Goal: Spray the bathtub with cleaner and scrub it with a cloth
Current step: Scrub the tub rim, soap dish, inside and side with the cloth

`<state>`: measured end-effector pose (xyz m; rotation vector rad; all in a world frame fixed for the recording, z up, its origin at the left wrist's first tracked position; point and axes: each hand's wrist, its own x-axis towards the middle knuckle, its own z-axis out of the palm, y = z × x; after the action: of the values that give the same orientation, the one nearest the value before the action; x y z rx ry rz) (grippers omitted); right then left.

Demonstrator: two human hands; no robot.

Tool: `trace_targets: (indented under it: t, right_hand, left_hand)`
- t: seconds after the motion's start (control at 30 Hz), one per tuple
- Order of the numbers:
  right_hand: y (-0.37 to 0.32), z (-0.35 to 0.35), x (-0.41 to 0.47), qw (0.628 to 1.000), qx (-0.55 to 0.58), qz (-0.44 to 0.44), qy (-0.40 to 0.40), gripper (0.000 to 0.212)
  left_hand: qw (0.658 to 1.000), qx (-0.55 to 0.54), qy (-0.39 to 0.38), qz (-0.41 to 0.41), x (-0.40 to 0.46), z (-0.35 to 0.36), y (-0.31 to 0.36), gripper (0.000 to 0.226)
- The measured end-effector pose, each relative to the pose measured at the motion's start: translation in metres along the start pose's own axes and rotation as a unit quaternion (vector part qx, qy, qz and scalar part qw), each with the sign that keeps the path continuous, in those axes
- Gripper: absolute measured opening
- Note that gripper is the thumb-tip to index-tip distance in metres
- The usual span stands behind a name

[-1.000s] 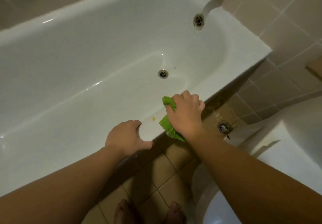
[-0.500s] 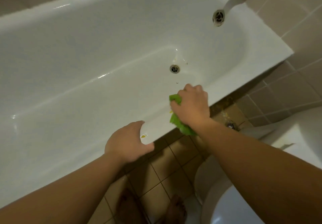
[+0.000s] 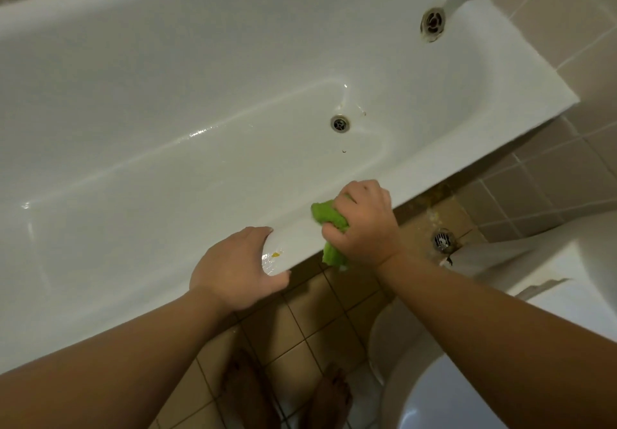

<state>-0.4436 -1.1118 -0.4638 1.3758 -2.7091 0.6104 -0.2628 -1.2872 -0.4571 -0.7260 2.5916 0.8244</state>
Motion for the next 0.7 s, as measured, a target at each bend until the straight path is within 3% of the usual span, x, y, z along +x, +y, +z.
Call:
trace_targets:
  t: [0.17, 0.3, 0.33, 0.47, 0.53, 0.63, 0.7]
  right_hand:
    - [0.009, 0.0, 0.003, 0.99, -0.008, 0.138, 0.038, 0.026]
    - [-0.007, 0.002, -0.014, 1.0, 0.018, 0.015, -0.01, 0.026]
    - [0.006, -0.003, -0.01, 0.999, 0.012, 0.023, -0.027, 0.029]
    - [0.025, -0.009, 0.011, 0.982, -0.039, 0.183, 0.0, 0.036]
    - [0.007, -0.002, 0.006, 0.989, -0.027, 0.145, -0.008, 0.033]
    - [0.013, -0.001, -0.009, 0.999, 0.007, 0.004, -0.047, 0.037]
    - [0.036, -0.011, -0.001, 0.998, -0.008, 0.034, -0.05, 0.041]
  left_hand:
    - [1.0, 0.006, 0.01, -0.002, -0.001, 0.0, 0.001, 0.08]
    - [1.0, 0.004, 0.012, 0.001, -0.002, 0.0, 0.001, 0.077]
    - [1.0, 0.005, 0.014, 0.0, -0.002, 0.0, 0.002, 0.076]
    - [1.0, 0.007, 0.02, 0.002, -0.004, 0.0, 0.004, 0.072]
    - [1.0, -0.001, 0.019, 0.002, -0.005, -0.002, 0.005, 0.067]
    - [1.0, 0.0, 0.024, 0.0, -0.008, -0.003, 0.008, 0.067]
    - [0.999, 0.006, 0.035, -0.001, -0.009, -0.003, 0.009, 0.068]
